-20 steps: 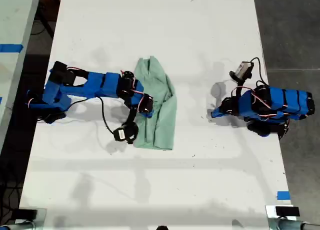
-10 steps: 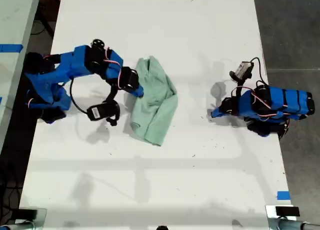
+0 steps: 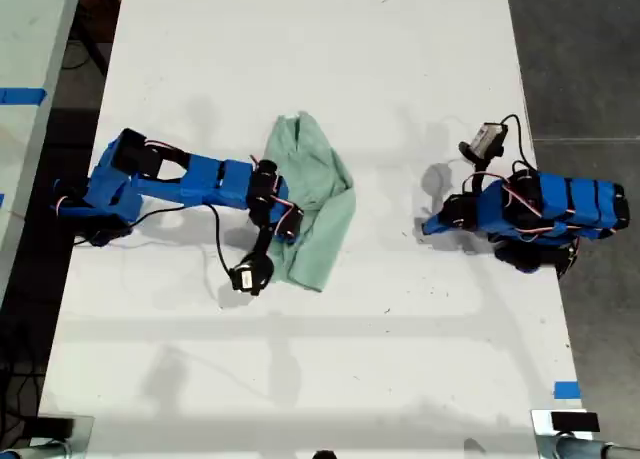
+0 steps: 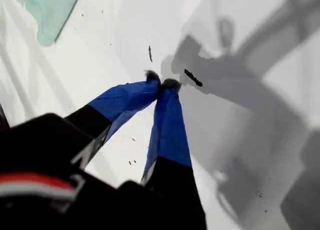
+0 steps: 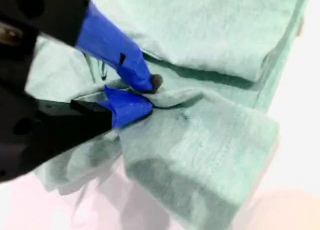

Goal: Fold t shirt

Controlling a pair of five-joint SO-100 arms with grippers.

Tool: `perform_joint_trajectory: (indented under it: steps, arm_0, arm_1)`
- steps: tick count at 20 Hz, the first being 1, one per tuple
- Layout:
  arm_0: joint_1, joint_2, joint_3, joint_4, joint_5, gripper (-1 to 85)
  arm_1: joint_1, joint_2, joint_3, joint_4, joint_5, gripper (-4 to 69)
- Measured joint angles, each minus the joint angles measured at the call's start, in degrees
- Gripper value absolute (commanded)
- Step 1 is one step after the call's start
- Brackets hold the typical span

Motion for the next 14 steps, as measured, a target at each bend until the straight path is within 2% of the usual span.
perform_joint_trajectory:
  steps: [3, 5, 8, 11, 12, 14]
  arm_0:
    - [0.0, -1.1, -2.3, -1.1, 2.9, 27.2]
    - [0.0, 2.9, -2.3, 2.6, 3.1, 27.2]
    - [-1.7, 22.5, -0.4, 8.9, 0.9, 27.1]
    - [-7.7, 51.2, 13.3, 9.8, -3.8, 5.2]
    - [-9.6, 62.1, 20.8, 8.4, -4.9, 5.8]
    - [-9.0, 83.1, 40.8, -1.9, -5.8, 8.3]
  arm_1:
    - [0.0, 0.0, 0.0, 0.0, 0.0, 2.2]
    - [0.0, 0.0, 0.0, 0.0, 0.0, 2.2]
    - [0.0, 0.0, 0.0, 0.0, 0.0, 2.2]
    - [0.0, 0.0, 0.0, 0.0, 0.0, 2.2]
    - [0.0, 0.0, 0.0, 0.0, 0.0, 2.2]
    - [0.0, 0.0, 0.0, 0.0, 0.0, 2.2]
